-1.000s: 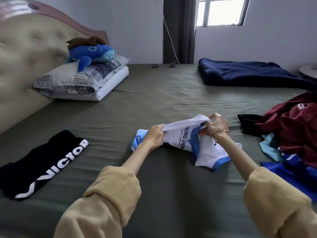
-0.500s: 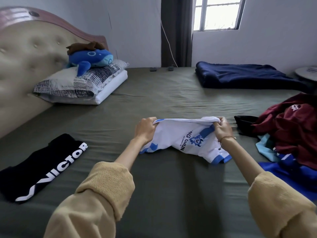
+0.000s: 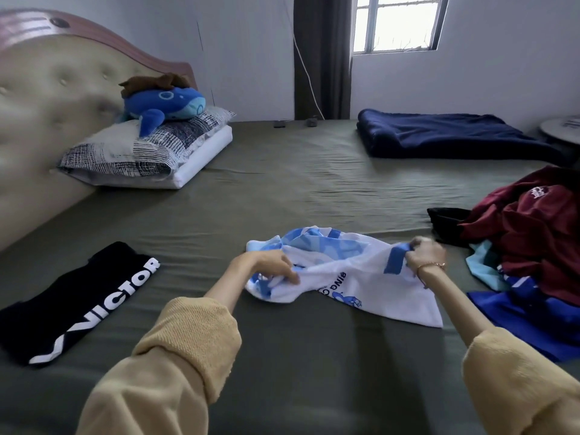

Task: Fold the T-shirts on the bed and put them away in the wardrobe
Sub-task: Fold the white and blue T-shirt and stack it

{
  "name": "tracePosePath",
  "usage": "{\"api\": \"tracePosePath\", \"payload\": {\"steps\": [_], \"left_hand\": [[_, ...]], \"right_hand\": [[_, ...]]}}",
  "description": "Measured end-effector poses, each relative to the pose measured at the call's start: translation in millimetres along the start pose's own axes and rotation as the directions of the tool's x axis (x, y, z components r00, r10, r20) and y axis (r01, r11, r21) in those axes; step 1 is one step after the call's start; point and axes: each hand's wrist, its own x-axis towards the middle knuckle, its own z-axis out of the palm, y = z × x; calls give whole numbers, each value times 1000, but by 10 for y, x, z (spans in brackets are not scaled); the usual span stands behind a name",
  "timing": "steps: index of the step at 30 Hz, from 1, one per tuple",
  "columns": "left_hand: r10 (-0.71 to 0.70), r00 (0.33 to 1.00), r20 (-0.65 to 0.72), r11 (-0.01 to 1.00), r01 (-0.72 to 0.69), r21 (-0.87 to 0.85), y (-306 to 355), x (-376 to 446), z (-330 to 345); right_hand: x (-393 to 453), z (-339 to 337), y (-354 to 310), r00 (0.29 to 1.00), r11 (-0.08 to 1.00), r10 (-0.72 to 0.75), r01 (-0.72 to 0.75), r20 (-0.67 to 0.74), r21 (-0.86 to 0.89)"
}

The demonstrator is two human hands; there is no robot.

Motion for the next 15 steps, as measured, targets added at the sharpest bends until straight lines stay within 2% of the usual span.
{"api": "tracePosePath", "payload": {"steps": [1, 2, 4, 6, 7, 8, 10, 11, 13, 14, 15], "left_hand": [[-40, 996, 82, 997, 33, 74, 11, 13, 46], [-75, 987, 140, 988, 55, 144, 12, 44, 91], [-178, 955, 236, 947, 101, 305, 3, 95, 152], [-305, 905, 298, 863, 130, 488, -35, 149, 203], [-365, 881, 301, 810, 141, 569, -59, 140, 226], [-404, 865, 296, 770, 147, 621, -82, 132, 245], [-452, 848, 275, 714, 159, 682, -92, 83, 284], [-458, 850, 262, 701, 163, 694, -87, 49, 303], [-455, 847, 276, 679, 130, 722, -80, 39, 328], [-461, 839, 289, 672, 117, 731, -64, 32, 348], [-464, 835, 296, 677, 119, 727, -43, 41, 352]], "right_hand": [[-28, 28, 53, 986, 994, 10, 9, 169, -111], [-75, 33, 78, 933, 969, 41, 50, 357, -244], [-222, -51, 45, 738, 829, 149, 269, 658, -490], [-415, -169, -33, 580, 635, 259, 500, 772, -589], [-475, -203, -43, 519, 597, 300, 553, 801, -582], [-509, -213, -38, 461, 597, 340, 568, 820, -566], [-535, -237, 9, 360, 669, 378, 531, 853, -521], [-525, -248, 46, 339, 719, 371, 484, 865, -498], [-484, -268, 130, 354, 808, 319, 384, 879, -447], [-470, -279, 192, 395, 852, 281, 317, 875, -417], [-449, -283, 245, 465, 896, 235, 238, 854, -376]]}}
